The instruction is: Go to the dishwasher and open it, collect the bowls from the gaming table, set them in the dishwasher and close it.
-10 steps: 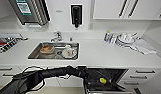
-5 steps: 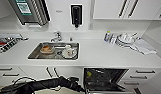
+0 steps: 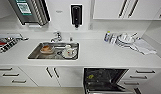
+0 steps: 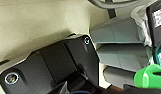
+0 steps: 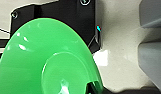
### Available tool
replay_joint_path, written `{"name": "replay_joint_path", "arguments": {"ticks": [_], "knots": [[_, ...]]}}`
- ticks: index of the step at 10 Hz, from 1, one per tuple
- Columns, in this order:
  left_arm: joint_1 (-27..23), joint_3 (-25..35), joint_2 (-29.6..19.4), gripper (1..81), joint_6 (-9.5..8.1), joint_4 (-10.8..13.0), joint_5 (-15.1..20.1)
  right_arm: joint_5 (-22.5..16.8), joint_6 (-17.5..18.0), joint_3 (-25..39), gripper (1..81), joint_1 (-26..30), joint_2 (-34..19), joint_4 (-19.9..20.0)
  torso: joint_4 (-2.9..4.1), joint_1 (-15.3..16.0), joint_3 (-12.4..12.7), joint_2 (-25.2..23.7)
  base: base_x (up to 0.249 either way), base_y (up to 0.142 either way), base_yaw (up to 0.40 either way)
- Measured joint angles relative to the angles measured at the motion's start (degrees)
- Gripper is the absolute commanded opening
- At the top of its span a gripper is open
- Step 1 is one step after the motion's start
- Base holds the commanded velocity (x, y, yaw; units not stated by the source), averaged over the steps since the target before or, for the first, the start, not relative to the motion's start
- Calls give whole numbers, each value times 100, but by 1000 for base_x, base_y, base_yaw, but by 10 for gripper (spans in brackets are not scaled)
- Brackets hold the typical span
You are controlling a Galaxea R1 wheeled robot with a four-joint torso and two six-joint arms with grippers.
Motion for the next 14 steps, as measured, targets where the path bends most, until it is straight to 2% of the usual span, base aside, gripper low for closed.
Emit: {"name": "replay_joint_path", "arguments": {"ticks": [3,5,7,8,10,12,14], "knots": [[1172,-625,-61,811,43,468,-452,466,301,1042,10,2,-976,13,0,-2,0,0,0,0,0],[1792,-1306,-23,811,87,750,-800,769,458,1726,10,72,-1543,22,0,-2,0,-2,0,0,0],[2288,-1803,278,811,105,984,-1213,978,564,2338,10,265,-2018,41,0,-2,0,-2,0,0,0],[2461,-2059,479,811,106,1091,-1403,1084,612,2773,10,441,-2310,41,0,-2,0,-2,0,0,0],[2697,-2580,794,811,130,1229,-1713,1126,758,3200,10,984,-2716,46,0,-2,0,-2,0,0,0],[3051,-3076,1111,811,235,1285,-1913,1187,912,3551,10,1674,-2887,46,0,-2,0,-2,0,0,0],[3176,-3671,1424,811,301,1304,-2043,1058,1089,3912,10,2339,-3029,46,0,-2,0,-2,0,0,0]]}}
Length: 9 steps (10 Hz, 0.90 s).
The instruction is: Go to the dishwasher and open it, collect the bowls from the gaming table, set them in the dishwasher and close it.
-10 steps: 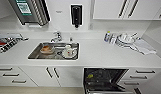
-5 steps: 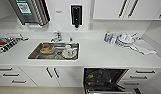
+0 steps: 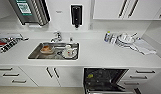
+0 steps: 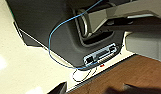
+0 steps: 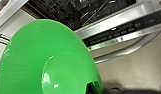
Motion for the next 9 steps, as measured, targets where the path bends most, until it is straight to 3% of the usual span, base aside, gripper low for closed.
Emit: {"name": "replay_joint_path", "arguments": {"ticks": [4,7,9], "knots": [[356,-867,709,811,289,16,-129,-546,425,317,10,1235,49,-2,0,0,0,0,0,0,0],[463,-1563,1145,811,430,22,-171,-1086,786,101,10,1840,934,-5,0,0,0,0,0,0,0],[679,-1668,1429,811,532,22,-182,-1409,929,-172,10,2069,1395,-5,0,0,0,0,0,0,0]]}}
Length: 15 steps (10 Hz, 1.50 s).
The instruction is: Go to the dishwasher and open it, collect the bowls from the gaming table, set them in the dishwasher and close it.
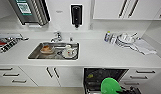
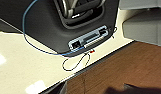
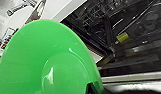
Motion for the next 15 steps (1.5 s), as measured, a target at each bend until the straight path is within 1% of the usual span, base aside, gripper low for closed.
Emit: {"name": "replay_joint_path", "arguments": {"ticks": [2,4,5,6,8,11,12,13,15], "knots": [[112,-100,206,811,1,-2,2,-223,100,-401,10,90,435,0,0,0,0,0,0,0,0],[110,-349,339,811,0,-4,-4,-335,226,-801,10,82,890,2,0,0,0,0,0,0,0],[127,-389,356,811,-2,-6,-2,-338,319,-1022,811,95,937,41,0,0,0,0,0,0,0],[160,-395,363,811,-2,-6,2,-346,383,-1226,811,140,937,51,0,0,0,0,0,0,0],[184,-400,400,811,-10,-9,2,-385,581,-1375,811,305,981,66,0,0,0,0,0,0,0],[173,-400,446,811,-22,-11,-4,-460,603,-1356,811,302,903,66,0,0,0,0,0,0,0],[173,-397,449,811,-126,-48,-4,-518,605,-1259,811,305,774,66,0,0,0,0,0,0,0],[169,-414,449,811,-236,-141,-17,-739,605,-1135,811,302,595,62,0,0,0,0,0,0,0],[106,-580,449,811,-711,-480,-177,-1200,596,-961,811,160,254,35,0,0,0,0,0,0,0]]}}
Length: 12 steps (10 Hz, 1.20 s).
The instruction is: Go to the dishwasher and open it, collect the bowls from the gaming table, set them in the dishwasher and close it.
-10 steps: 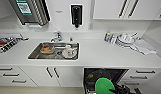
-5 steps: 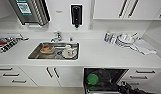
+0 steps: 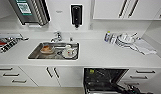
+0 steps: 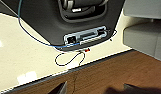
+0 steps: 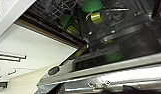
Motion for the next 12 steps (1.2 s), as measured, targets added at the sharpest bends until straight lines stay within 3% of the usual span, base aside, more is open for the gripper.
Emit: {"name": "replay_joint_path", "arguments": {"ticks": [2,3,9,10,12], "knots": [[-165,-79,0,811,-350,-132,-105,-533,-37,197,811,-527,-358,-88,0,0,0,0,0,0,0],[-189,-82,-18,811,-413,-143,-127,-719,-102,245,811,-802,-527,-149,0,0,0,0,0,0,0],[-178,-101,-96,811,-450,-188,-118,-824,-328,115,811,-2421,-516,-675,0,20,0,-35,0,0,0],[-184,-99,-96,811,-455,-324,-112,-822,-371,-87,811,-2586,-384,-745,0,81,2,-136,0,0,0],[-245,-93,-123,811,-450,-380,-121,-794,-478,-371,811,-2881,-116,-835,0,324,2,-529,0,0,0]]}}
